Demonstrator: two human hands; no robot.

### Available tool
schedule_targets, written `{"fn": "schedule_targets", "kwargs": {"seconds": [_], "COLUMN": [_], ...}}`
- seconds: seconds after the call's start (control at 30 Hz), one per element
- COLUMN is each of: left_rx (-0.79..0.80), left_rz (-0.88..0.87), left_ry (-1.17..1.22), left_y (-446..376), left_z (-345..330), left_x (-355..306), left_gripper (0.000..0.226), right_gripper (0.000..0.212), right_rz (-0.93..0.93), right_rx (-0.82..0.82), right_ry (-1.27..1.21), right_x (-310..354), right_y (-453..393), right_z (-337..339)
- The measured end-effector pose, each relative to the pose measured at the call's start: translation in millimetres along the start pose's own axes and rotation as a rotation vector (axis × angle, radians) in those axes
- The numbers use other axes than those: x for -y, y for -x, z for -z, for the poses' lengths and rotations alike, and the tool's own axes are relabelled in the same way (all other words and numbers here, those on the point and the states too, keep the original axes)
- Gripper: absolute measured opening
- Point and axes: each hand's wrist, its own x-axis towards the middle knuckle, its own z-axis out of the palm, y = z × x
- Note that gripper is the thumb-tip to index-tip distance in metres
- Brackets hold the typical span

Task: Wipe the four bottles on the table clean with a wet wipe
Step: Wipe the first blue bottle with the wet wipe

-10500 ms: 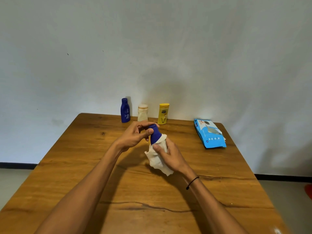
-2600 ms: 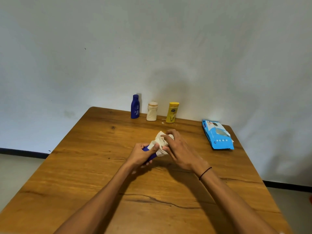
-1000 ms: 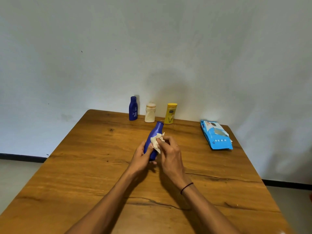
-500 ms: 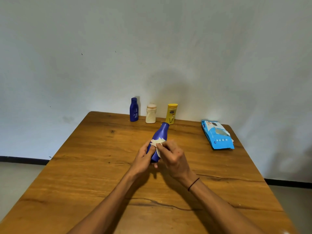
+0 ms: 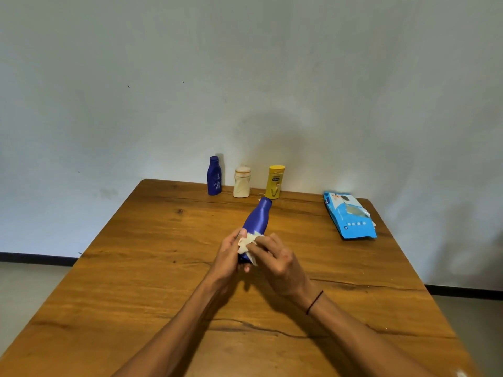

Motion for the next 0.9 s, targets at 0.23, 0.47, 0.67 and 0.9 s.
{"fn": "schedule_targets", "kwargs": {"seconds": [0.23, 0.47, 0.67, 0.9], "left_rx": [0.06, 0.074, 0.099, 0.159], "left_rz": [-0.032, 0.028, 0.112, 0.238], "left_ry": [-0.154, 0.181, 0.411, 0.481], "left_y": [7.6, 9.0, 10.4, 13.6], "left_z": [-7.1, -12.8, -5.0, -15.9], "left_x": [13.0, 4.2, 18.0, 6.2], "left_gripper": [0.038, 0.038, 0.054, 0.064], "right_gripper": [0.024, 0.021, 0.02, 0.025], "right_rz": [-0.25, -0.007, 0.181, -0.219], "right_rx": [-0.038, 0.073, 0.15, 0.029], "right_ry": [0.142, 0.194, 0.159, 0.173], "right_x": [-35.5, -17.0, -2.8, -36.9], "right_y": [-17.7, -4.4, 14.6, -32.9], "right_z": [13.5, 4.2, 4.5, 22.8]}}
